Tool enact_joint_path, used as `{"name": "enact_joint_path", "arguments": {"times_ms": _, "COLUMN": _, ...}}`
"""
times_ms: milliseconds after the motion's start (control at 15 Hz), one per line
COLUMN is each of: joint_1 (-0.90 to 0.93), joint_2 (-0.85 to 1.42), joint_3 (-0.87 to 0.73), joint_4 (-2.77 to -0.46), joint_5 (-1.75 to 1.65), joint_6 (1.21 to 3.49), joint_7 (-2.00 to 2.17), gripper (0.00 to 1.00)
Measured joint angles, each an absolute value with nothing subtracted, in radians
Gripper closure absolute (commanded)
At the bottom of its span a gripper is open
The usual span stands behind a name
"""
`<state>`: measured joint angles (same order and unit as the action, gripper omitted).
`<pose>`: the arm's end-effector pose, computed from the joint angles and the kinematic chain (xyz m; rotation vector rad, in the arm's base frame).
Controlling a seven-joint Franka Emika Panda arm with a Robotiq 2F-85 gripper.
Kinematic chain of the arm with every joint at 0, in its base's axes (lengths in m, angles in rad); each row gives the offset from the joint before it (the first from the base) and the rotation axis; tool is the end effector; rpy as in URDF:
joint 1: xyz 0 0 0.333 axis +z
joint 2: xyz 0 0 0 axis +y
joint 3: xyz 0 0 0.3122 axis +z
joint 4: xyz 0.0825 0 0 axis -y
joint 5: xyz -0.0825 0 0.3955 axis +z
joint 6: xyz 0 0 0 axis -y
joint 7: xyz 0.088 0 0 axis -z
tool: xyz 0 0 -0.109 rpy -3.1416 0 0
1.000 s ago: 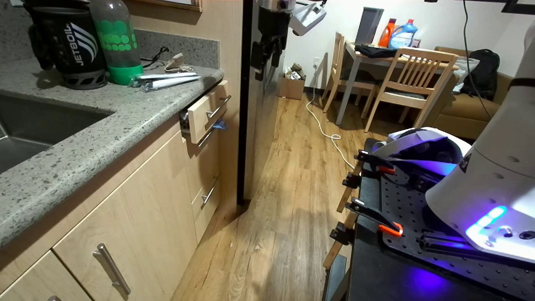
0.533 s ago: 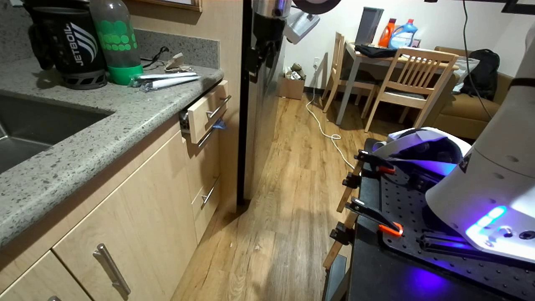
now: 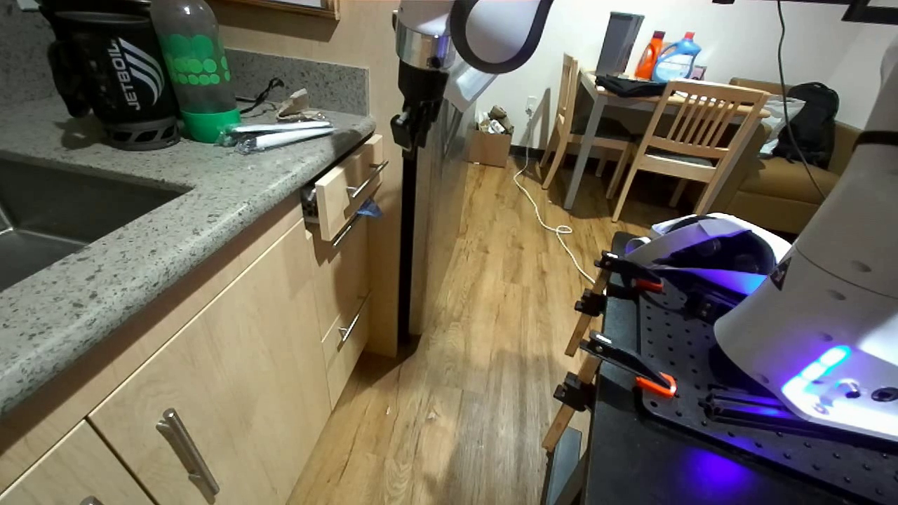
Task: Close the open drawer
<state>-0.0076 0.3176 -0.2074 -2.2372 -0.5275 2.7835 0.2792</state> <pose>0.5609 -0.1004 0.2330 2.8302 -0.0010 0.3202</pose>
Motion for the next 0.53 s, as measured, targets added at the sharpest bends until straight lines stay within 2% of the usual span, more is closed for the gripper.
{"name": "enact_joint_path", "arguments": {"times_ms": 67, "joint_1": -0.002, "joint_2": 0.34, "joint_3": -0.215, "joint_4": -2.22, "joint_5": -0.527, "joint_6": 2.794, "joint_7": 0.28, "gripper": 0.93}}
{"name": "enact_joint_path", "arguments": {"times_ms": 200, "joint_1": 0.012, "joint_2": 0.38, "joint_3": -0.235, "joint_4": -2.19, "joint_5": -0.525, "joint_6": 2.822, "joint_7": 0.282, "gripper": 1.0}}
{"name": "enact_joint_path", "arguments": {"times_ms": 533, "joint_1": 0.086, "joint_2": 0.478, "joint_3": -0.338, "joint_4": -2.13, "joint_5": -0.525, "joint_6": 2.911, "joint_7": 0.346, "gripper": 0.98}}
